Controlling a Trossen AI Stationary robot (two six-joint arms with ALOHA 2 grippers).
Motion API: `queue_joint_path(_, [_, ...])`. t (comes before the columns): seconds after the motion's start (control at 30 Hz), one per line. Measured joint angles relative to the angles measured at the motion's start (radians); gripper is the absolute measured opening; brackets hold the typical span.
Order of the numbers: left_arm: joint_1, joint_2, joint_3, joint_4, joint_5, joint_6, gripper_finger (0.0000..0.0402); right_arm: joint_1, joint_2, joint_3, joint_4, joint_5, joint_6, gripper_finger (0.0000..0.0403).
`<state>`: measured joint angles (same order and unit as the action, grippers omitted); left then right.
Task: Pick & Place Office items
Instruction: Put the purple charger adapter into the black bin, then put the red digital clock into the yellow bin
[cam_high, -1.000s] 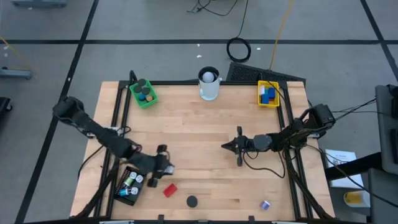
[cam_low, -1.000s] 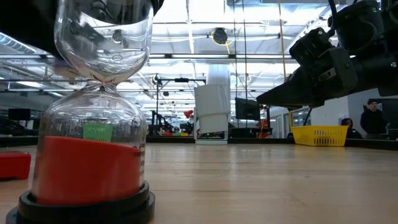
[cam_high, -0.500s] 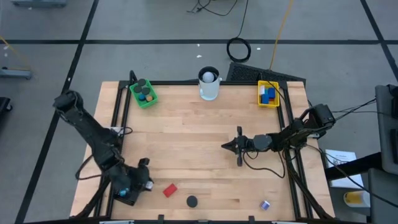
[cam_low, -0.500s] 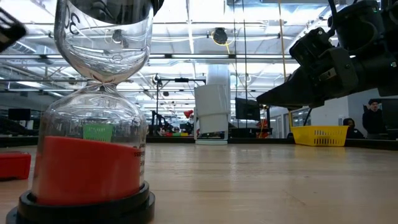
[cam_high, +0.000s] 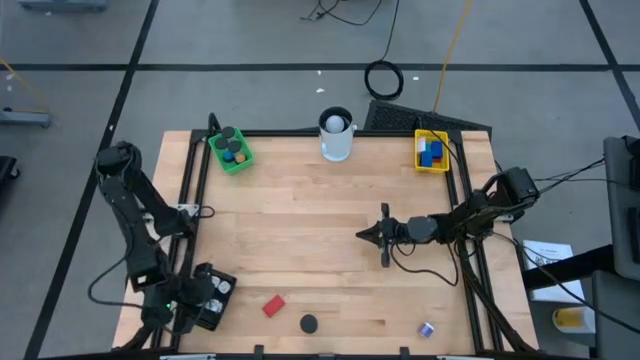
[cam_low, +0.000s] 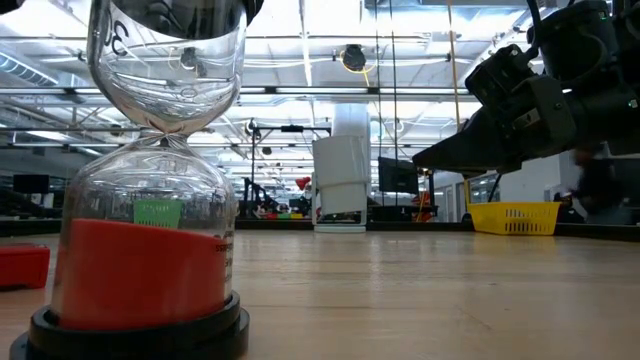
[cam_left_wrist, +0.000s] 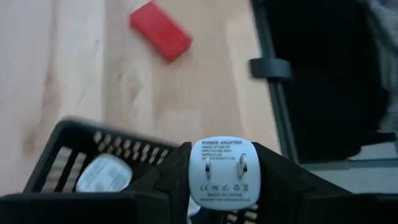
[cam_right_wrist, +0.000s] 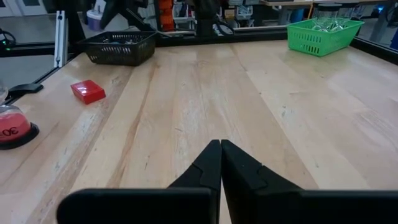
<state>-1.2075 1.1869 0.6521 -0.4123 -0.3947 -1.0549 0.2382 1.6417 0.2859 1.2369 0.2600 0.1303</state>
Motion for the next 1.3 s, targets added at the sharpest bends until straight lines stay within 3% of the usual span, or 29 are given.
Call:
queue_joint_path(0.2, [-0.074, 0.043, 0.0, -0.016, -0.027, -0.126, 0.0145, 0.0, 0.0, 0.0, 0.0, 0.0, 0.0, 0.0001])
queue_joint_path(0.8, [-0.117, 0.154, 0.0, 0.013, 0.053, -0.206, 0.0146, 0.0, 0.0, 0.0, -0.015, 0.0, 0.008, 0.0001])
queue_joint_path(1.07, [-0.102, 0.154, 0.0, -0.012, 0.037, -0.291, 0.0202, 0.0, 0.0, 0.0, -0.015, 0.0, 0.008, 0.0001])
queue_joint_path(1.3, [-0.102, 0.153, 0.0, -0.006, 0.053, -0.246, 0.0236, 0.0, 0.0, 0.0, -0.015, 0.0, 0.008, 0.0])
